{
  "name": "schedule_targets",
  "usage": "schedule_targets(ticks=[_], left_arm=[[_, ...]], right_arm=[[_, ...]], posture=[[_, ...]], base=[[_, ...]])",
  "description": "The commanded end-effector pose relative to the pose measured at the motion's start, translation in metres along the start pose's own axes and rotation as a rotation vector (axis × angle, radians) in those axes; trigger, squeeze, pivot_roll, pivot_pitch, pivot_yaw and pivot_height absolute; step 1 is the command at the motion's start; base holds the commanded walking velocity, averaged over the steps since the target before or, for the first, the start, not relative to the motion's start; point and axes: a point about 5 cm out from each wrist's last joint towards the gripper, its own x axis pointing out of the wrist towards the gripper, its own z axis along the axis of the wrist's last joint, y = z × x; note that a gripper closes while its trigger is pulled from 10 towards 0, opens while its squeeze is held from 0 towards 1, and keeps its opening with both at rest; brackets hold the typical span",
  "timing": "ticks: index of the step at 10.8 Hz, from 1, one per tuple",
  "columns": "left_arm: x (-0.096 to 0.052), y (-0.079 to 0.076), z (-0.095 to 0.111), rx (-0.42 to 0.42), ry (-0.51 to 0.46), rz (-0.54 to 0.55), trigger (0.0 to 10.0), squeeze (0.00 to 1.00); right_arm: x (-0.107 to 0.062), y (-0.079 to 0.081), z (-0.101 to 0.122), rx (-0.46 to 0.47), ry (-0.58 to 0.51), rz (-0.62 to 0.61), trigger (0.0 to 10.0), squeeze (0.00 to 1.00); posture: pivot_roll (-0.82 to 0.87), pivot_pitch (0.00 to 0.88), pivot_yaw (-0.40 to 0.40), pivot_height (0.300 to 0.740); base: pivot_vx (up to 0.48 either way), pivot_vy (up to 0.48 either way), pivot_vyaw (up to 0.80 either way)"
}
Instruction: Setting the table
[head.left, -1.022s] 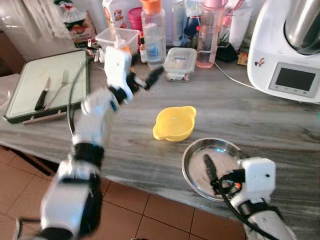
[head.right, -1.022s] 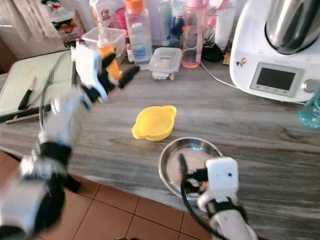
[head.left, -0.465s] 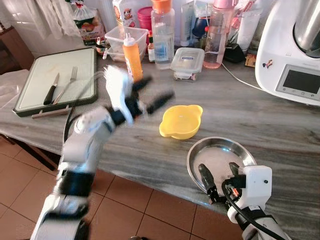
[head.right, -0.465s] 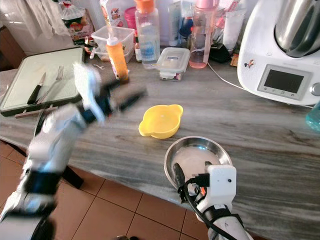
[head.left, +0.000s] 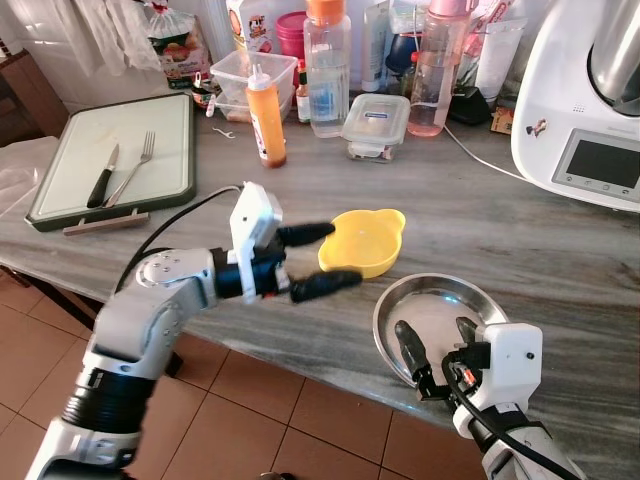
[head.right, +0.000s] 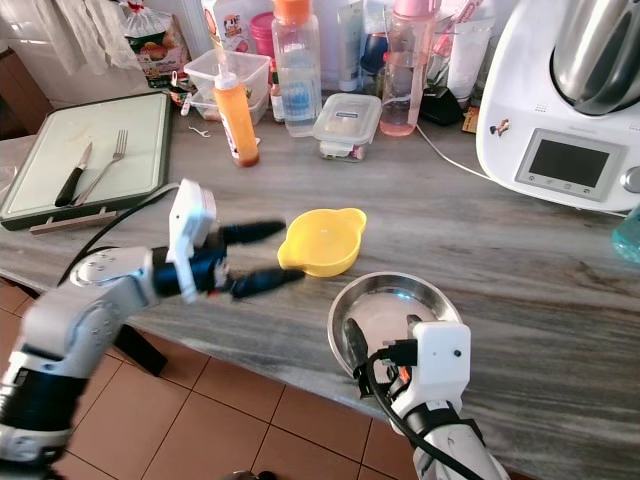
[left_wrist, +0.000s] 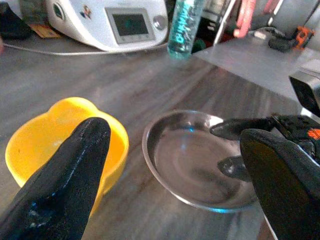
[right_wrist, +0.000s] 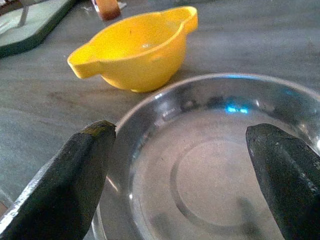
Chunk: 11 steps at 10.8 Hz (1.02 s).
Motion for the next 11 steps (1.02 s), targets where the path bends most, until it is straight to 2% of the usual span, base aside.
schedule_targets(ticks=[1,4,6,11], left_arm=[[-0.002,-0.006,0.000,0.012,0.037,-0.055,10.0,0.00],[-0.011,-0.013,-0.013,0.037,0.190,-0.156,10.0,0.00],[-0.010,-0.017,-0.015,0.047,0.206,-0.176,10.0,0.00],[-0.011,-0.016,-0.013,0.070,0.229,-0.177,10.0,0.00]], right_arm=[[-0.001,0.000,-0.004,0.005,0.024,-0.005,10.0,0.00],[0.009,0.000,-0.005,0.036,0.018,-0.008,10.0,0.00],[0.021,0.001,-0.007,0.084,0.009,0.003,10.0,0.00],[0.040,0.003,-0.013,0.116,0.011,0.021,10.0,0.00]], posture=[[0.01,0.107,0.058,0.740],[0.02,0.110,0.061,0.740],[0.02,0.114,0.061,0.740],[0.04,0.128,0.066,0.740]], base=[[0.000,0.000,0.00],[0.000,0.000,0.00],[0.000,0.000,0.00],[0.000,0.000,0.00]])
